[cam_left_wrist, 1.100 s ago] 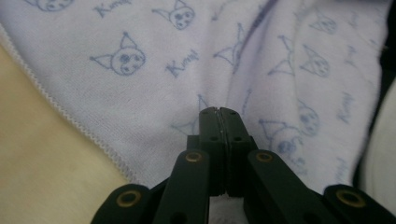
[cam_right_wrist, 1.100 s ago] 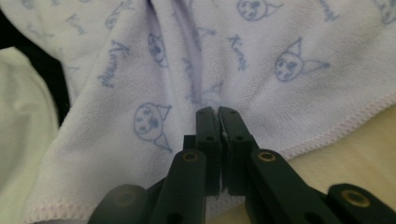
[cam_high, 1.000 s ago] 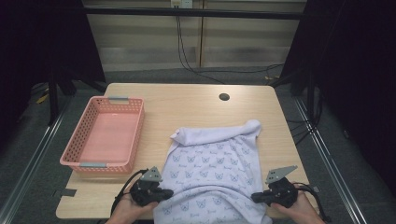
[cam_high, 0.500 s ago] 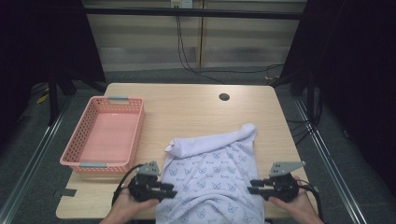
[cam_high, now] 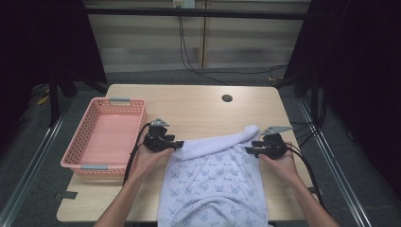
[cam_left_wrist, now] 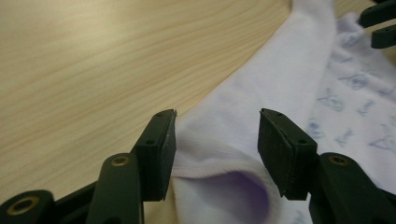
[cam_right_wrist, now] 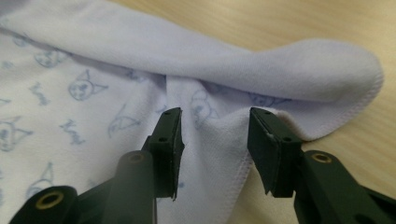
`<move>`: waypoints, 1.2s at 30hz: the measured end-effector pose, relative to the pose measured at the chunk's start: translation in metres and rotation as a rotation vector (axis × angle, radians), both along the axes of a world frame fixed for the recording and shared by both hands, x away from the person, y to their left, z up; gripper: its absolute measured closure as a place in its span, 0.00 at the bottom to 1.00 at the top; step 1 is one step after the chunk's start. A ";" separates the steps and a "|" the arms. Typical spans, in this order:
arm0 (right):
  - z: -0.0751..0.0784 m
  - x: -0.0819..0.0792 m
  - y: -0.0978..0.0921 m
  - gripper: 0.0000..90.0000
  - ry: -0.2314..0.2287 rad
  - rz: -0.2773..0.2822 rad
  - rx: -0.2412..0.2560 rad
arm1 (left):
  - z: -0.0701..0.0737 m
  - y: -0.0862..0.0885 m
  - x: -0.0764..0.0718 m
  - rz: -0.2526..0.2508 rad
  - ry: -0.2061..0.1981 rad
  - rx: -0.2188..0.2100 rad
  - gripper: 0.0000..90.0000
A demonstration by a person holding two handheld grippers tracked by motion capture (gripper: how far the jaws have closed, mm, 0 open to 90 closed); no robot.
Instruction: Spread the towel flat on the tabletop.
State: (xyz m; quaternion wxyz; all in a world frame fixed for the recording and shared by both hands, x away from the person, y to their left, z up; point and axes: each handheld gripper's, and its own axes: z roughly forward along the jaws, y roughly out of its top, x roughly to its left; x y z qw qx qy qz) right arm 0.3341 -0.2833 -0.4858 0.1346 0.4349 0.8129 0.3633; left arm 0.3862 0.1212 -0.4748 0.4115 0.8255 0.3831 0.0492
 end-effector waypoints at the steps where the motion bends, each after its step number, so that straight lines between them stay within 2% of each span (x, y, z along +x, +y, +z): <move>1: -0.004 0.001 0.002 0.62 0.011 0.000 -0.015 | -0.008 -0.006 0.006 -0.018 0.018 0.061 0.50; 2: -0.004 0.001 0.002 0.62 0.011 0.000 -0.015 | -0.008 -0.006 0.006 -0.018 0.018 0.061 0.52; 3: -0.010 0.001 0.005 0.69 0.029 0.012 -0.021 | -0.015 -0.011 0.008 -0.043 0.052 0.085 0.57; 4: -0.010 0.001 0.005 0.69 0.029 0.012 -0.021 | -0.015 -0.011 0.008 -0.043 0.052 0.085 0.65; 5: -0.013 -0.002 0.006 0.78 0.031 0.025 -0.047 | -0.018 -0.013 0.010 -0.068 0.063 0.121 0.70; 6: -0.013 -0.002 0.006 0.78 0.031 0.025 -0.047 | -0.018 -0.013 0.010 -0.068 0.063 0.121 0.84; 7: -0.011 -0.005 0.006 0.88 0.040 0.033 -0.040 | -0.013 -0.009 0.013 -0.084 0.071 0.076 0.90; 8: -0.011 -0.005 0.006 0.88 0.040 0.033 -0.040 | -0.013 -0.009 0.013 -0.084 0.071 0.076 0.92; 9: -0.011 -0.006 0.005 0.92 0.041 0.036 -0.038 | -0.008 -0.007 0.014 -0.058 0.033 0.067 0.92; 10: -0.011 -0.006 0.003 0.93 0.039 0.036 -0.037 | -0.003 -0.004 0.016 -0.052 0.011 0.038 0.93; 11: -0.010 -0.007 0.000 0.95 0.044 0.032 -0.033 | 0.009 0.002 0.022 -0.020 -0.016 -0.022 0.93; 12: -0.010 -0.006 -0.002 0.95 0.047 0.030 -0.030 | 0.009 0.002 0.022 -0.020 -0.016 -0.022 0.93; 13: -0.010 -0.006 -0.004 0.96 0.050 0.030 -0.029 | 0.020 0.005 0.028 0.001 -0.048 -0.062 0.93; 14: -0.010 -0.006 -0.004 0.96 0.050 0.030 -0.029 | 0.020 0.005 0.028 0.001 -0.048 -0.062 0.93; 16: -0.008 -0.006 -0.006 0.96 0.049 0.027 -0.038 | 0.028 0.005 0.039 0.044 -0.092 -0.070 0.91; 17: -0.008 -0.006 -0.006 0.96 0.049 0.027 -0.041 | 0.028 0.007 0.043 0.073 -0.092 -0.086 0.91; 18: -0.008 -0.006 -0.006 0.96 0.049 0.027 -0.041 | 0.028 0.007 0.043 0.073 -0.092 -0.086 0.90; 19: -0.008 -0.006 -0.008 0.96 0.048 0.022 -0.056 | 0.026 0.012 0.050 0.133 -0.092 -0.097 0.88; 20: -0.008 -0.006 -0.008 0.96 0.048 0.022 -0.056 | 0.026 0.012 0.050 0.133 -0.092 -0.097 0.83; 21: -0.008 -0.006 -0.012 0.96 0.053 0.012 -0.063 | 0.024 0.018 0.053 0.187 -0.107 -0.064 0.80; 22: -0.008 -0.006 -0.012 0.96 0.053 0.012 -0.063 | 0.024 0.018 0.053 0.187 -0.107 -0.064 0.76; 23: -0.009 -0.006 -0.015 0.96 0.059 0.009 -0.063 | 0.024 0.022 0.055 0.192 -0.105 -0.085 0.76; 24: -0.008 -0.007 -0.018 0.96 0.060 0.006 -0.065 | 0.025 0.023 0.056 0.205 -0.086 -0.116 0.70; 25: -0.007 -0.007 -0.024 0.94 0.067 -0.003 -0.062 | 0.031 0.012 0.048 0.170 -0.092 -0.156 0.65; 26: -0.007 -0.007 -0.024 0.94 0.067 -0.003 -0.062 | 0.031 0.012 0.048 0.170 -0.092 -0.156 0.67; 27: -0.007 -0.006 -0.027 0.85 0.067 0.007 -0.043 | 0.036 -0.005 0.041 0.124 -0.127 -0.105 0.66; 28: -0.006 -0.007 -0.026 0.80 0.061 0.008 -0.045 | 0.037 -0.008 0.038 0.089 -0.112 -0.109 0.64; 29: -0.004 -0.008 -0.026 0.77 0.048 -0.002 -0.034 | 0.039 -0.009 0.034 0.077 -0.114 -0.111 0.64; 30: -0.001 -0.010 -0.026 0.75 0.033 -0.003 -0.023 | 0.039 -0.009 0.034 0.077 -0.114 -0.111 0.64; 31: 0.002 -0.013 -0.026 0.73 0.026 -0.006 -0.010 | 0.039 -0.011 0.020 0.023 -0.112 -0.108 0.66; 32: 0.002 -0.013 -0.026 0.73 0.026 -0.006 -0.010 | 0.039 -0.011 0.020 0.023 -0.112 -0.108 0.69; 33: 0.004 -0.016 -0.026 0.72 0.020 -0.005 -0.003 | 0.038 -0.013 0.010 -0.008 -0.111 -0.075 0.69; 34: 0.008 -0.023 -0.025 0.72 0.012 0.013 0.006 | 0.032 -0.011 -0.011 -0.049 -0.092 -0.039 0.74; 35: 0.010 -0.028 -0.025 0.72 0.015 0.021 0.019 | 0.028 -0.007 -0.022 -0.075 -0.073 -0.045 0.74; 36: 0.010 -0.028 -0.025 0.72 0.015 0.021 0.019 | 0.028 -0.007 -0.022 -0.075 -0.073 -0.045 0.75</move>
